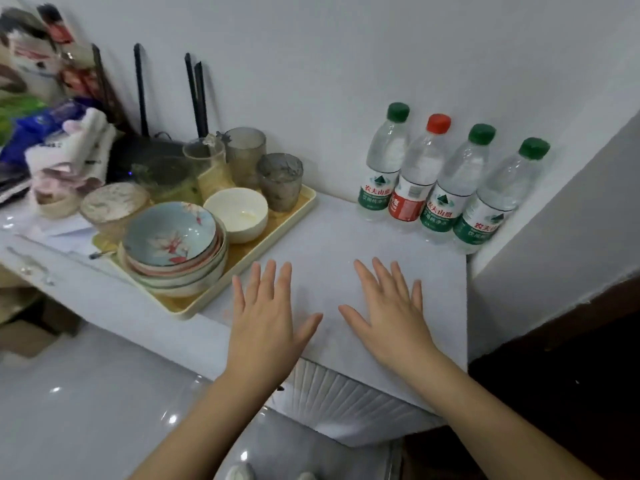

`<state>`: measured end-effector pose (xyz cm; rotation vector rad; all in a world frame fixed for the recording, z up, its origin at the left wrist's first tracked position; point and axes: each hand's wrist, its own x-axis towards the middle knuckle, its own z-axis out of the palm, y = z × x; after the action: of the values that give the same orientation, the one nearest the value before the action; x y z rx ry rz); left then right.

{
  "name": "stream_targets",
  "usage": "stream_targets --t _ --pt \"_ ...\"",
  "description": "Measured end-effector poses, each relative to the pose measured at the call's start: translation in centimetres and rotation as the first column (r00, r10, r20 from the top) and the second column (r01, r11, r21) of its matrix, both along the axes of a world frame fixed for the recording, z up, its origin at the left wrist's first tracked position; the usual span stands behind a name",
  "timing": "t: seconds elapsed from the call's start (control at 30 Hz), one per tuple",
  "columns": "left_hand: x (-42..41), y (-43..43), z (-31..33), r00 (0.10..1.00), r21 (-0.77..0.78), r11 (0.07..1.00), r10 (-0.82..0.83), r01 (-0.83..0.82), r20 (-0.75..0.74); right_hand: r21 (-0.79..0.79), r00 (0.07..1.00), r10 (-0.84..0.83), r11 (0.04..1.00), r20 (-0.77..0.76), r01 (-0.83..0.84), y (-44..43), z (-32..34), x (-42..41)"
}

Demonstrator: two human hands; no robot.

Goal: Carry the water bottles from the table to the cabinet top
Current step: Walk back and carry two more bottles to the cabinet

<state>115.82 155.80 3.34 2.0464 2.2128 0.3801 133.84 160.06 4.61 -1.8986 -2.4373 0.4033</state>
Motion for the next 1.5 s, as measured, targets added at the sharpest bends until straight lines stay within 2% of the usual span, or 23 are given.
stream_targets --t 0.17,0.33,0.43,0.5,0.63,0.77,0.93,1.1,1.27,1.5 --pt "-3.9 -8.1 -1.5 0.978 -0.063 0.976 0.210 -0.211 -0.013 -0.050 0.946 0.316 0.948 0.069 -0.313 -3.4 -0.2 -5.5" --pt "-7.1 -17.9 -4.1 0.887 -0.204 0.874 0.460 -0.442 0.050 -0.128 0.759 0.647 0.761 0.072 -0.636 -9.2 -1.3 -12.5" --pt "-8.5 -24.3 -5.5 0.784 -0.296 0.761 0.618 -0.577 0.062 -0.193 0.624 0.778 0.624 0.071 -0.757 -13.1 -2.7 -16.5" --pt "-9.0 -28.3 -5.8 0.678 -0.360 0.661 0.729 -0.658 0.099 -0.259 0.543 0.836 0.544 0.083 -0.798 -15.6 -4.0 -18.9" --pt "-9.7 -36.3 -6.6 0.490 -0.509 0.461 0.867 -0.727 0.085 -0.392 0.362 0.923 0.382 0.129 -0.837 -21.5 -6.5 -23.2" --pt "-10.4 -43.1 -7.7 0.349 -0.573 0.300 0.937 -0.763 0.026 -0.447 0.231 0.967 0.256 0.111 -0.857 -27.8 -7.3 -26.9" --pt "-11.7 -49.5 -7.9 0.196 -0.610 0.167 0.980 -0.775 0.019 -0.483 0.090 0.992 0.123 0.090 -0.867 -34.8 -7.6 -30.8" --pt "-11.3 -53.4 -8.7 0.018 -0.636 0.033 0.999 -0.771 0.030 -0.521 -0.114 0.986 -0.033 0.123 -0.853 -39.3 -8.3 -34.2" --pt "-10.7 -55.3 -9.1 -0.178 -0.702 -0.077 0.981 -0.708 0.071 -0.550 -0.319 0.938 -0.196 0.137 -0.812 -42.8 -9.6 -38.1" --pt "-14.2 -56.0 -9.2 -0.423 -0.706 -0.260 0.904 -0.659 0.063 -0.587 -0.605 0.790 -0.444 0.101 -0.677 -47.8 -10.7 -45.3"
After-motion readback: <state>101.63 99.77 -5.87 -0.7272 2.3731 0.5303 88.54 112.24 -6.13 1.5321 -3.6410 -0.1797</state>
